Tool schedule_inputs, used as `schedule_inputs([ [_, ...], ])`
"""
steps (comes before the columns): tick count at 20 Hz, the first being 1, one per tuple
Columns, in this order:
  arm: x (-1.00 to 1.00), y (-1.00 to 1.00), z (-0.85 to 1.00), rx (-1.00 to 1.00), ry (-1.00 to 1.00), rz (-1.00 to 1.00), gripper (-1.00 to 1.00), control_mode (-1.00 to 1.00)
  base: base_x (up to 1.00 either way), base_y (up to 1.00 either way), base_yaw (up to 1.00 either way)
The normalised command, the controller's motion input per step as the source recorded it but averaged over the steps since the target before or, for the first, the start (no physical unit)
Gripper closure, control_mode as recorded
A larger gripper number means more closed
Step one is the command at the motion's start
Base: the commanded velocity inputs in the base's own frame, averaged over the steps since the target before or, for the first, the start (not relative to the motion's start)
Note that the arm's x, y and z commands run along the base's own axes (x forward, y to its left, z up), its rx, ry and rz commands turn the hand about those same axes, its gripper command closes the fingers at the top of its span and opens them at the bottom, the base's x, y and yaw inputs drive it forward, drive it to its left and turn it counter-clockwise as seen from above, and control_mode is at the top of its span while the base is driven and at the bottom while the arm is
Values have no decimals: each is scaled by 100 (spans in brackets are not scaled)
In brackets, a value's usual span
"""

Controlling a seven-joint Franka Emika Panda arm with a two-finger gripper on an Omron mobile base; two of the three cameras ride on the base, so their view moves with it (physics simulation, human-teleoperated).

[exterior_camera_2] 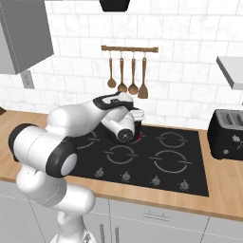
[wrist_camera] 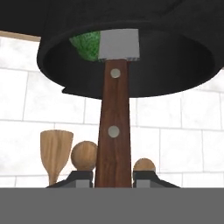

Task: Put the bell pepper and broccoli in the pot. Retrieve the spatula and lightly stir the vegetables in the pot.

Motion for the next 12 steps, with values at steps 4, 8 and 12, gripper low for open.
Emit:
schedule_inputs([
  [4,2,0,11,-4,-13,0,100,-100,0,0,0],
  [8,0,0,16,-7,-14,0,100,-100,0,0,0],
  [12,0,8,28,-13,-20,0,100,-100,0,0,0],
])
